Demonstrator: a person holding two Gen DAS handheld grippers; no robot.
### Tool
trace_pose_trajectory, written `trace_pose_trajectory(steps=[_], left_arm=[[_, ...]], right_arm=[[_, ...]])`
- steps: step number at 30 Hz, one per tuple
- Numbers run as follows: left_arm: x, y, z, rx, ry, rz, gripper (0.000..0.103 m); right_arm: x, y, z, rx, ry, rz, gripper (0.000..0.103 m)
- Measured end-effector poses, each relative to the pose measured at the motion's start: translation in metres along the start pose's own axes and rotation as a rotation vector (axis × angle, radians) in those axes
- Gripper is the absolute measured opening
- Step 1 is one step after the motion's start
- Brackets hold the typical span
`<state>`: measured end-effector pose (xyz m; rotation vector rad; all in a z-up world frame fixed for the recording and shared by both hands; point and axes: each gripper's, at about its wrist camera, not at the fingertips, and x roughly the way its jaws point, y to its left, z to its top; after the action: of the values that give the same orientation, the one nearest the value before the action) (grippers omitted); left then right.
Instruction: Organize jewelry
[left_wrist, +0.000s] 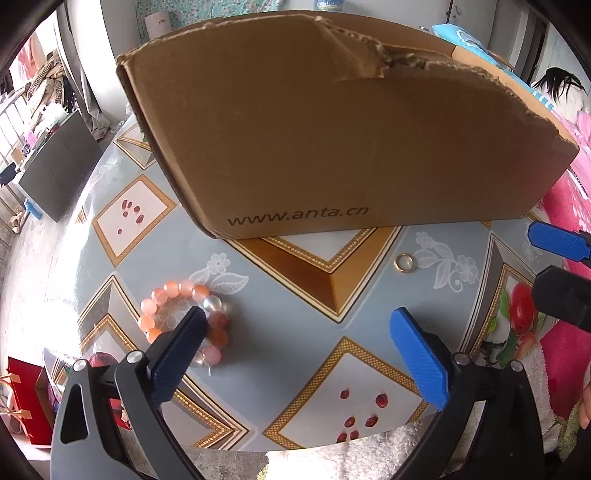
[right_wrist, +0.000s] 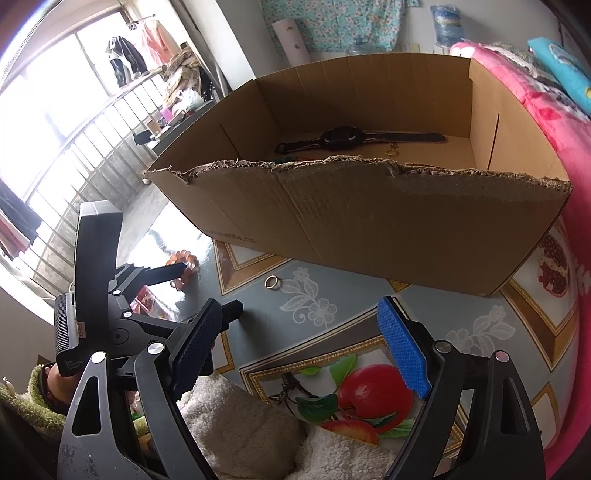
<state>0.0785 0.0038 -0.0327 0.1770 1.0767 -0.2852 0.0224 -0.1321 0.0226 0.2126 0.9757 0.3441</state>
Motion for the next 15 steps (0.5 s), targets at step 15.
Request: trace_pose_trajectory(steps=[15], left_arm=[[0.000, 0.000, -0.006, 0.018, -0.030, -0.005, 0.098]], right_arm=[[-0.004, -0.018, -0.011, 0.065, -0.006, 0.050, 0.081]])
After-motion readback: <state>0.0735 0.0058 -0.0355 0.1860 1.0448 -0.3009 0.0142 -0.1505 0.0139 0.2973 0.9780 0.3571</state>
